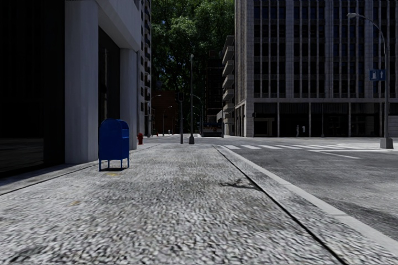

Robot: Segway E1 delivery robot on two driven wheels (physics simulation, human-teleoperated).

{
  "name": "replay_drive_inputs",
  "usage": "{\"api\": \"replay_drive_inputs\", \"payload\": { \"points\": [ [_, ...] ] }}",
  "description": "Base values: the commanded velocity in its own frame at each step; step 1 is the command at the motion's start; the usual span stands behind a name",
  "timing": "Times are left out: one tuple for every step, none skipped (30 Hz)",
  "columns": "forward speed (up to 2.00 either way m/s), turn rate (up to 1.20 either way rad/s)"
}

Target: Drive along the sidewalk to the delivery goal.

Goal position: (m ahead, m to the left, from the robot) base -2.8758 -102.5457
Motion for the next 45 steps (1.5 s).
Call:
{"api": "replay_drive_inputs", "payload": {
  "points": [
    [2.00, 0.00],
    [2.00, 0.00],
    [2.00, 0.00],
    [2.00, 0.00],
    [2.00, 0.00],
    [2.00, 0.00],
    [2.00, 0.00],
    [2.00, 0.00],
    [2.00, 0.00],
    [2.00, 0.00],
    [2.00, 0.00],
    [2.00, 0.00],
    [2.00, 0.00],
    [2.00, 0.00],
    [2.00, 0.00],
    [2.00, 0.00],
    [2.00, 0.00],
    [2.00, 0.00],
    [2.00, 0.00],
    [2.00, 0.00],
    [2.00, 0.00],
    [2.00, 0.00],
    [2.00, 0.00],
    [2.00, 0.00],
    [2.00, 0.00],
    [2.00, 0.00],
    [2.00, 0.00],
    [2.00, 0.00],
    [2.00, 0.00],
    [2.00, 0.00],
    [2.00, 0.00],
    [2.00, 0.00],
    [2.00, 0.00],
    [2.00, 0.00],
    [2.00, 0.00],
    [2.00, 0.00],
    [2.00, 0.00],
    [2.00, 0.00],
    [2.00, 0.00],
    [2.00, 0.00],
    [2.00, 0.00],
    [2.00, 0.00],
    [2.00, 0.00],
    [2.00, 0.00],
    [2.00, 0.00]
  ]
}}
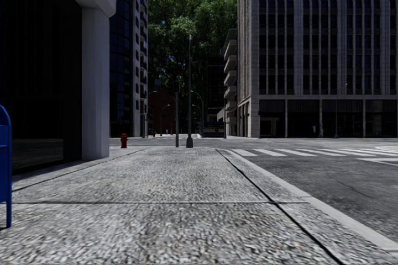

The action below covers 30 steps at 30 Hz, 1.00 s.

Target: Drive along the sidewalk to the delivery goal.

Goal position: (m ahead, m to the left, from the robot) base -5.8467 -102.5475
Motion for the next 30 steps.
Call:
{"api": "replay_drive_inputs", "payload": {
  "points": [
    [2.00, 0.00],
    [2.00, 0.00],
    [2.00, 0.00],
    [2.00, 0.00],
    [2.00, 0.00],
    [2.00, 0.00],
    [2.00, 0.00],
    [2.00, 0.00],
    [2.00, 0.00],
    [2.00, 0.00],
    [2.00, 0.00],
    [2.00, 0.00],
    [2.00, 0.00],
    [2.00, 0.00],
    [2.00, 0.00],
    [2.00, 0.00],
    [2.00, 0.00],
    [2.00, 0.00],
    [2.00, 0.00],
    [2.00, 0.00],
    [2.00, 0.00],
    [2.00, 0.00],
    [2.00, 0.00],
    [2.00, 0.00],
    [2.00, 0.00],
    [2.00, 0.00],
    [2.00, 0.00],
    [2.00, 0.00],
    [2.00, 0.00],
    [2.00, 0.00]
  ]
}}
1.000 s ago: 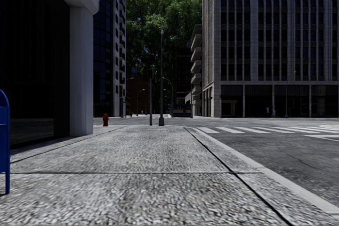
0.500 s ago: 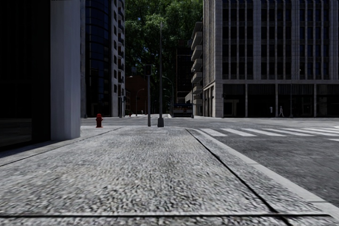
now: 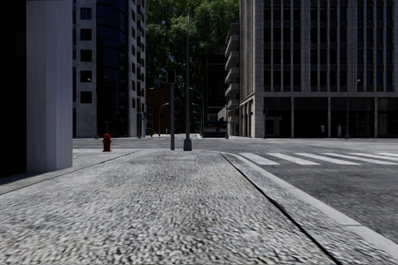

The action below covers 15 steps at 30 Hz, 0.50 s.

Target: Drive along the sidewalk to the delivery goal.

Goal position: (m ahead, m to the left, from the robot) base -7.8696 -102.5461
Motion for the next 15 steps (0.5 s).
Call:
{"api": "replay_drive_inputs", "payload": {
  "points": [
    [2.00, 0.00],
    [2.00, 0.00],
    [2.00, 0.00],
    [2.00, 0.00],
    [2.00, 0.00],
    [2.00, 0.00],
    [2.00, 0.00],
    [2.00, 0.00],
    [2.00, 0.00],
    [2.00, 0.00],
    [2.00, 0.00],
    [2.00, 0.00],
    [2.00, 0.00],
    [2.00, 0.00],
    [2.00, 0.00]
  ]
}}
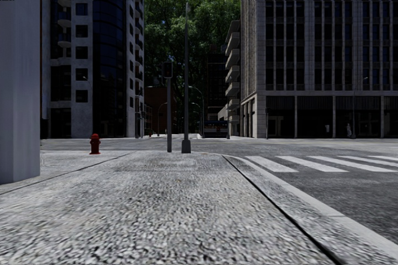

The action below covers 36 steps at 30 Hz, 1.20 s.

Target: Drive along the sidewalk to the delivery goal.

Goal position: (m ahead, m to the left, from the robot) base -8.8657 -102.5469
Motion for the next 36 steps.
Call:
{"api": "replay_drive_inputs", "payload": {
  "points": [
    [2.00, 0.00],
    [2.00, 0.00],
    [2.00, 0.00],
    [2.00, 0.00],
    [2.00, 0.00],
    [2.00, 0.00],
    [2.00, 0.00],
    [2.00, 0.00],
    [2.00, 0.00],
    [2.00, 0.00],
    [2.00, 0.00],
    [2.00, 0.00],
    [2.00, 0.00],
    [2.00, 0.00],
    [2.00, 0.00],
    [2.00, 0.00],
    [2.00, 0.00],
    [2.00, 0.00],
    [2.00, 0.00],
    [2.00, 0.00],
    [2.00, 0.00],
    [2.00, 0.00],
    [2.00, 0.00],
    [2.00, 0.00],
    [2.00, 0.00],
    [2.00, 0.00],
    [2.00, 0.00],
    [2.00, 0.00],
    [2.00, 0.00],
    [2.00, 0.00],
    [2.00, 0.00],
    [2.00, 0.00],
    [2.00, 0.00],
    [2.00, 0.00],
    [2.00, 0.00],
    [2.00, -0.10]
  ]
}}
